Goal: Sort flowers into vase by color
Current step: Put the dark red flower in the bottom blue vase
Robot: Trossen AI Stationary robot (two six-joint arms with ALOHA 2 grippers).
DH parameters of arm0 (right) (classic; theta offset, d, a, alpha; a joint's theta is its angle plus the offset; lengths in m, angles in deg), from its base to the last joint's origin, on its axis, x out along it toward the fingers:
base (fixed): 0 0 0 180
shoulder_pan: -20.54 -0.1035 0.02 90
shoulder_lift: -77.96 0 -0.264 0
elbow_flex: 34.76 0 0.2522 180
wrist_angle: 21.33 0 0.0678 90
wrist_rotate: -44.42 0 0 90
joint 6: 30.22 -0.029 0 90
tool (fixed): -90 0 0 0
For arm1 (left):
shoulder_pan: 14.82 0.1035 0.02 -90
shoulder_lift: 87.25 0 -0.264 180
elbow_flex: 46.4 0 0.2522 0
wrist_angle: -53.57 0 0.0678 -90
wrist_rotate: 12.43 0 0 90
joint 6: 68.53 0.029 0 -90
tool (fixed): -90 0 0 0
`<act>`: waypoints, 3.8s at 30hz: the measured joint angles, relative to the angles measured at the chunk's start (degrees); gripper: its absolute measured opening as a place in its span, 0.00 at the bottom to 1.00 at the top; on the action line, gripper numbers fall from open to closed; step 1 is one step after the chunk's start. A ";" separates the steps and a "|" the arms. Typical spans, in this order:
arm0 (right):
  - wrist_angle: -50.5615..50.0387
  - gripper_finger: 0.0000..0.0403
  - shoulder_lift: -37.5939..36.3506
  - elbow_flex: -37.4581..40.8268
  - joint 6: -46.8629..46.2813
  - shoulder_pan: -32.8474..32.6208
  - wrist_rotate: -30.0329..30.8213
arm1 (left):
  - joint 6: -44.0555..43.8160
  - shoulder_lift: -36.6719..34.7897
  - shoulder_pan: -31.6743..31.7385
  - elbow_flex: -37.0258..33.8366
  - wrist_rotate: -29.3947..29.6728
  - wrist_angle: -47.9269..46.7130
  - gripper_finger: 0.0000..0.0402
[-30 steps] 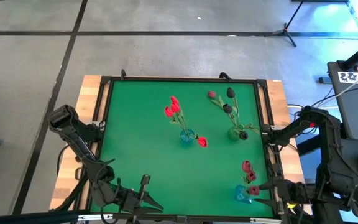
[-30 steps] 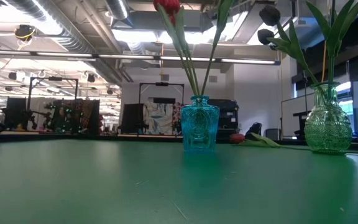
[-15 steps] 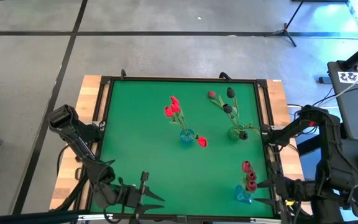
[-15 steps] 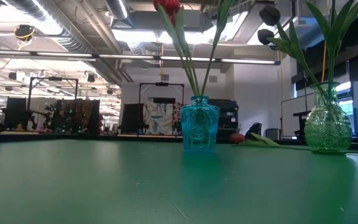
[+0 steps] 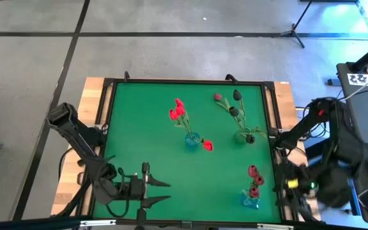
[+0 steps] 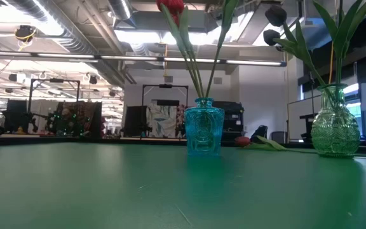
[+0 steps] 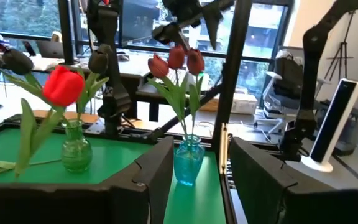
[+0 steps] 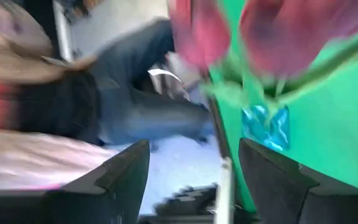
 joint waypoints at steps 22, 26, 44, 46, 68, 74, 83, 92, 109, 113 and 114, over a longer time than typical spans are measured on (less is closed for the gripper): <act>-9.31 0.59 -10.90 -14.63 33.57 43.59 39.52 | -13.49 -7.03 14.52 0.00 -13.40 -20.86 0.38; -8.52 0.59 -10.14 -11.89 35.91 61.16 29.95 | -13.46 -7.03 15.35 0.00 -13.51 -20.86 0.38; 13.55 0.59 1.49 16.05 45.48 106.96 -5.68 | -22.16 -10.08 5.55 0.00 -6.94 -38.19 0.38; 14.21 0.59 3.58 17.44 45.69 108.98 -7.98 | -25.11 -11.27 4.02 0.00 -3.57 -42.66 0.38; 10.53 0.59 14.32 24.59 51.22 101.35 -9.45 | -38.53 -12.43 0.89 -0.02 5.83 -55.35 0.38; 16.62 0.59 14.34 34.35 50.93 96.10 -7.63 | -38.70 -12.43 -0.78 -0.02 6.62 -55.35 0.38; 30.70 0.59 14.34 43.90 50.12 95.82 -6.01 | -38.26 -12.43 -0.80 -0.07 6.97 -55.33 0.38; 37.37 0.58 14.55 48.51 50.79 96.74 -4.78 | -38.07 -12.43 -0.80 -0.07 7.90 -55.32 0.38; 42.92 0.07 14.48 53.07 51.47 96.97 -7.19 | -38.70 -12.43 -0.80 -0.07 8.12 -55.20 0.38; 42.77 0.03 13.62 52.78 52.95 96.95 -4.90 | -38.78 -12.43 -0.80 -0.07 8.12 -55.16 0.38; 42.50 0.04 13.27 52.33 52.98 96.95 -3.74 | -38.95 -12.43 -0.80 -0.07 8.11 -55.15 0.38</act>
